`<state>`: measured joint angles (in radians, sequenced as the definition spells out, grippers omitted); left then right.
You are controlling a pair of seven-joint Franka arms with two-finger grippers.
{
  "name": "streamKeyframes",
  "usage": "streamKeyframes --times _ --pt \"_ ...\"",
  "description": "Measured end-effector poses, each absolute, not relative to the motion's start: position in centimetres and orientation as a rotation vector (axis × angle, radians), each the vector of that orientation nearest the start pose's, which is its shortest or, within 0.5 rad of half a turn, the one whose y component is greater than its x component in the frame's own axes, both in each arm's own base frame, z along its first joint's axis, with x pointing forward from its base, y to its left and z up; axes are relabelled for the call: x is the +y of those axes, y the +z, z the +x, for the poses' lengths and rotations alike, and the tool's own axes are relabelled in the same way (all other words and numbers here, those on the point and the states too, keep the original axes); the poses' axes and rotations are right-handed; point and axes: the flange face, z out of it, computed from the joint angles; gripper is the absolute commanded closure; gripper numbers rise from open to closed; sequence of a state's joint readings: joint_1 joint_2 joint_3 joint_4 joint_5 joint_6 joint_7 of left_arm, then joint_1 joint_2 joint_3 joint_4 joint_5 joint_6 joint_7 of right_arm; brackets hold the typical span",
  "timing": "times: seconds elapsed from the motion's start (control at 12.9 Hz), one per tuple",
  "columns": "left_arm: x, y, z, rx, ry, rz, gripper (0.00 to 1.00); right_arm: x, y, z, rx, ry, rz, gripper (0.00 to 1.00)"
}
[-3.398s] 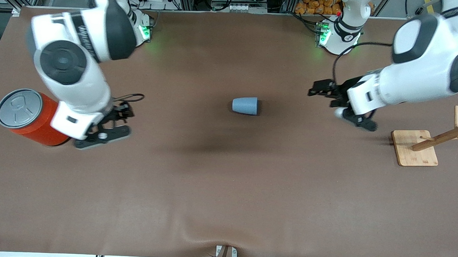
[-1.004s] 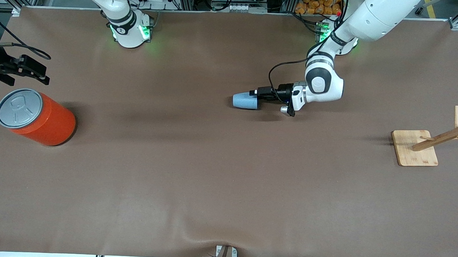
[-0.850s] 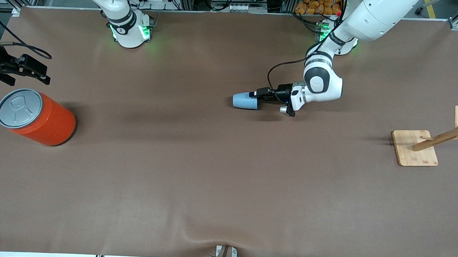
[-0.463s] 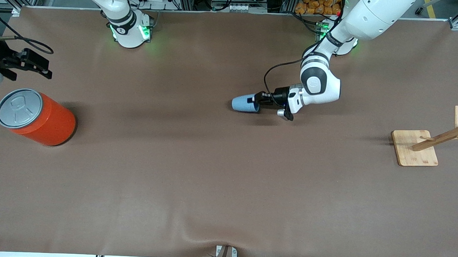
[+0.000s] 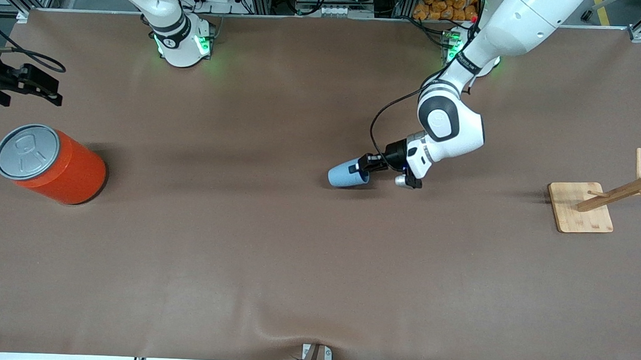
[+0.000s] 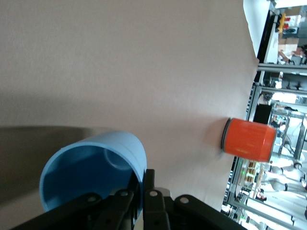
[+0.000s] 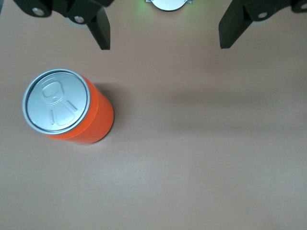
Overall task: Flip cup
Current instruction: 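Lift the blue cup with the left gripper and rotate it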
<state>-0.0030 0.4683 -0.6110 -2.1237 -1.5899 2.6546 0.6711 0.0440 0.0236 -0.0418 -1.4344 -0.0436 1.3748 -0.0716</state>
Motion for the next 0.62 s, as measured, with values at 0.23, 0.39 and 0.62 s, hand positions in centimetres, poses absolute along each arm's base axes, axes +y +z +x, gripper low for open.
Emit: streamKeyframes --times 0.23,0.39,0.62 --pt "-29.4 22.6 49.9 0.303 -0.005 2.200 1.00 0.7 67.0 54.3 -0.142 0.096 -3.219 0.00" --pt "-28.0 23.1 51.4 0.294 0.010 2.231 1.00 0.9 67.3 54.3 -0.149 0.082 -3.222 0.00" --pt "-27.2 24.7 53.4 0.297 0.023 2.262 1.00 0.7 67.4 54.3 -0.143 0.080 -3.222 0.00"
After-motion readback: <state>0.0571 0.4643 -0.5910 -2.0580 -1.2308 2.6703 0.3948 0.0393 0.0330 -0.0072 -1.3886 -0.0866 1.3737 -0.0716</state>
